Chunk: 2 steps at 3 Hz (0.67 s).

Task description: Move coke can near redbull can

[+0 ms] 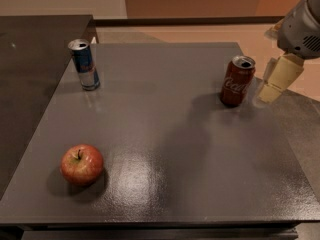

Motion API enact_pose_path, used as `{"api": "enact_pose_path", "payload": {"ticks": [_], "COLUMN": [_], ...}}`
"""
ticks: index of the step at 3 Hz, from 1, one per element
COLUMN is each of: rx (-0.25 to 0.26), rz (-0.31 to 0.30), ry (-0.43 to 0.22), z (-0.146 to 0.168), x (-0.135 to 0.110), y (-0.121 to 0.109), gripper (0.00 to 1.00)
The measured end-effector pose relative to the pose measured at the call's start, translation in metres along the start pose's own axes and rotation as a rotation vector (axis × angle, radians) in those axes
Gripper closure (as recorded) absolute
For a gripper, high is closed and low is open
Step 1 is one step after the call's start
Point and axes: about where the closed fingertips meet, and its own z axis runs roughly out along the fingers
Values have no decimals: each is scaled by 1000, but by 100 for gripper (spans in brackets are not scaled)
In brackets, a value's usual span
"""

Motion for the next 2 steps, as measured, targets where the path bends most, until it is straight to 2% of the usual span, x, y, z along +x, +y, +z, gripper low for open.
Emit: {"api": "enact_pose_path", "payload": {"ticks": [1,2], "rx": [5,-12], "rz": [45,69], "ry": [-32,-56], "z": [19,39], "x": [1,-4], "y": [-20,-32], "gripper": [0,0]}}
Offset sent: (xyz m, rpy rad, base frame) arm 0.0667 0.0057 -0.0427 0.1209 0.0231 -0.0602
